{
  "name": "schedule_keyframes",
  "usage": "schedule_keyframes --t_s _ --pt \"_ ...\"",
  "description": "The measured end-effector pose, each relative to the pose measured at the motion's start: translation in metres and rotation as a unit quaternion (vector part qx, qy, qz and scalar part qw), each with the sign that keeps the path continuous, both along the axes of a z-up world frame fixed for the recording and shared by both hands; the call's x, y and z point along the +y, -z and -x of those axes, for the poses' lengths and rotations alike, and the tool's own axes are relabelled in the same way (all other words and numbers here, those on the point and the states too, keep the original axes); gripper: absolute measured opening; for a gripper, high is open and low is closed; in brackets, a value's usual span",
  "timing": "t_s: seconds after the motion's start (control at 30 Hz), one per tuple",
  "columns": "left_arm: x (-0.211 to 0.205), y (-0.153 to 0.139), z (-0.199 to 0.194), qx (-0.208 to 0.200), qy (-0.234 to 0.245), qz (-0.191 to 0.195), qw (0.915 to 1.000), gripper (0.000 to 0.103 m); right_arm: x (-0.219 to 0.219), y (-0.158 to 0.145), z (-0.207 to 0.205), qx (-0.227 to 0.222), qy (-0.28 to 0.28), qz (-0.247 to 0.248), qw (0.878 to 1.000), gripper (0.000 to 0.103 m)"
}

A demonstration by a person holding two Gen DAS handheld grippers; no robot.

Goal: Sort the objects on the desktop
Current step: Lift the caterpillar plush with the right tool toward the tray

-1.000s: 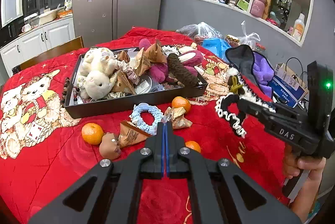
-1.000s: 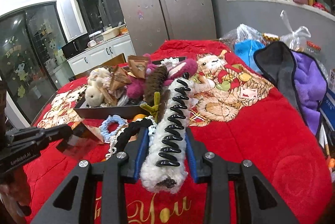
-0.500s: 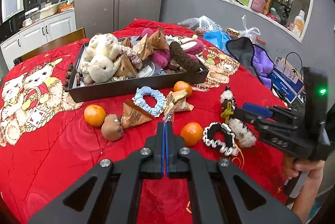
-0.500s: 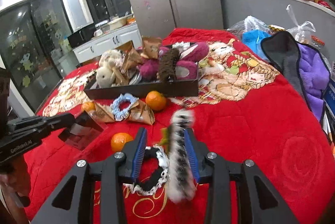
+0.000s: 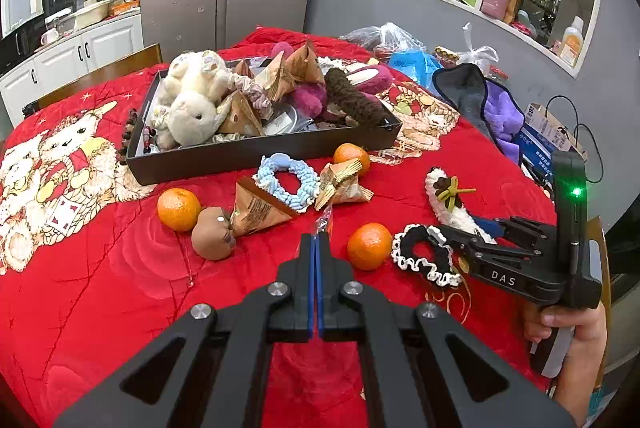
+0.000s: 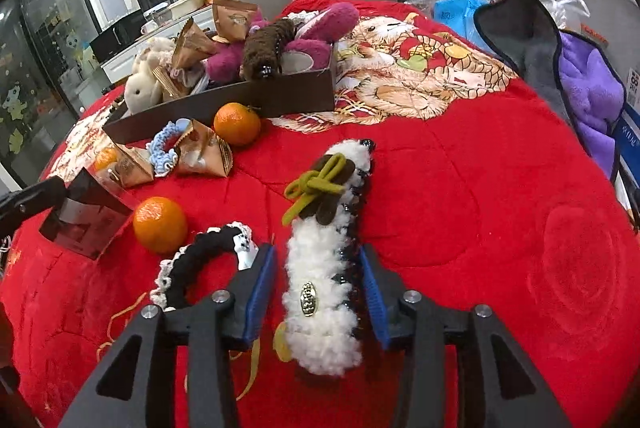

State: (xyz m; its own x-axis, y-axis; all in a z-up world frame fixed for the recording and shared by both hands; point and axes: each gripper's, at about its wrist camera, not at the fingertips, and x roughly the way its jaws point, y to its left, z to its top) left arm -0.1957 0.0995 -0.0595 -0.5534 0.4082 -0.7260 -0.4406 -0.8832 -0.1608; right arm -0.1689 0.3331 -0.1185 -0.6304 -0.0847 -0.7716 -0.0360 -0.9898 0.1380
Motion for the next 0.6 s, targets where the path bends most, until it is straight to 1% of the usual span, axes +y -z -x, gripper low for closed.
schedule_keyframes --t_s 0.03,0.07,0.1,0.33,0.43,0.6 --pt "0.000 0.000 0.000 0.000 0.000 -0.001 1.0000 0.001 -0.001 0.000 0.000 0.000 0.000 -0.005 1.000 0.042" --pt "0.000 0.001 0.001 0.000 -0.001 -0.001 1.0000 0.001 -0.002 0.000 0.001 0.001 0.002 -0.011 1.000 0.035" --pt "-0.001 0.001 0.001 0.000 0.000 -0.001 1.0000 0.001 -0.002 0.000 0.001 0.000 0.006 -0.018 1.000 0.032" --pt "-0.004 -0.005 0.001 0.003 -0.007 -0.005 1.0000 0.001 0.002 -0.007 0.000 0.008 0.014 -0.008 1.000 0.032" --pt "-0.008 -0.014 -0.003 0.010 -0.008 -0.013 0.9998 0.001 0.001 -0.019 -0.005 0.027 0.008 -0.001 1.000 0.032" --pt "-0.013 -0.032 -0.017 0.030 -0.007 -0.018 0.9994 0.001 -0.015 -0.055 -0.014 0.072 -0.016 -0.007 0.997 0.032"
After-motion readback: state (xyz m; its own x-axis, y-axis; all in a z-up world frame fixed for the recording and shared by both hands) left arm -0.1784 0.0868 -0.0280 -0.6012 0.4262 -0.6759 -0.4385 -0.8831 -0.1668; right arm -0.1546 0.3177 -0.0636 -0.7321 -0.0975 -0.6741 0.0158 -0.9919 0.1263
